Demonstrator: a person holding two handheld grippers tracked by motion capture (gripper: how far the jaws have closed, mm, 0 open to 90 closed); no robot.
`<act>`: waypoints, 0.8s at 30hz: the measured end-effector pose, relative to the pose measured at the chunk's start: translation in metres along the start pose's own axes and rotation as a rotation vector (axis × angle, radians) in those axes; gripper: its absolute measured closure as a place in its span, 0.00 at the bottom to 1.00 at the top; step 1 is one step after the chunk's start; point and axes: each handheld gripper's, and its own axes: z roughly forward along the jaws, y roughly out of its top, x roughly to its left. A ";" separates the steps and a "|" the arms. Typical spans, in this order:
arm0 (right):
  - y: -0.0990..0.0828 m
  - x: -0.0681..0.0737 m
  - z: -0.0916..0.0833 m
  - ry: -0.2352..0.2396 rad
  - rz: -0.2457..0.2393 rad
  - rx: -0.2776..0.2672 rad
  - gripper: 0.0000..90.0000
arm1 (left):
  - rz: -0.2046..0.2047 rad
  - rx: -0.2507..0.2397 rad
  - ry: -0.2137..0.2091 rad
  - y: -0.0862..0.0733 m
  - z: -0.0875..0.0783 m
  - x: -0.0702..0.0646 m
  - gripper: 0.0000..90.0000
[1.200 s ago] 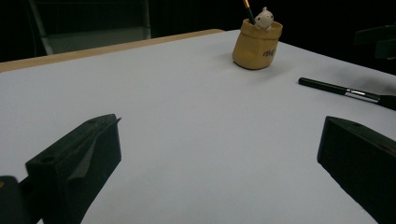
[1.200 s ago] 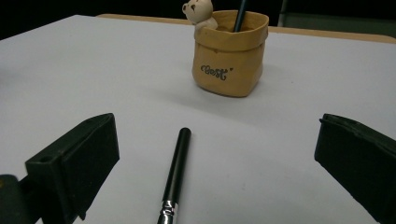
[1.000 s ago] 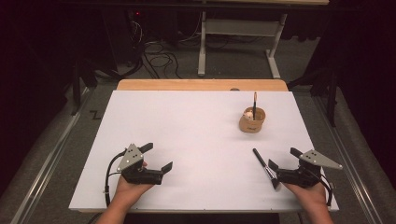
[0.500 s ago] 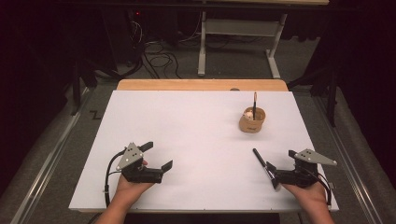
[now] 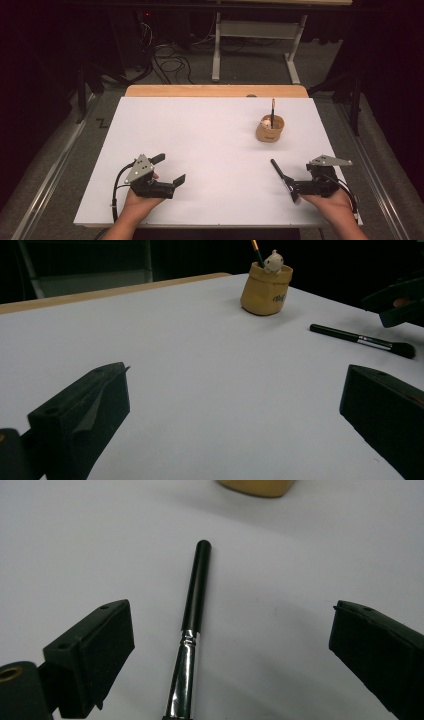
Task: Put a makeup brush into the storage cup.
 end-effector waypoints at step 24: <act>0.025 0.014 0.011 0.023 -0.075 0.304 0.29 | -0.007 0.000 -0.005 0.001 0.001 -0.002 0.01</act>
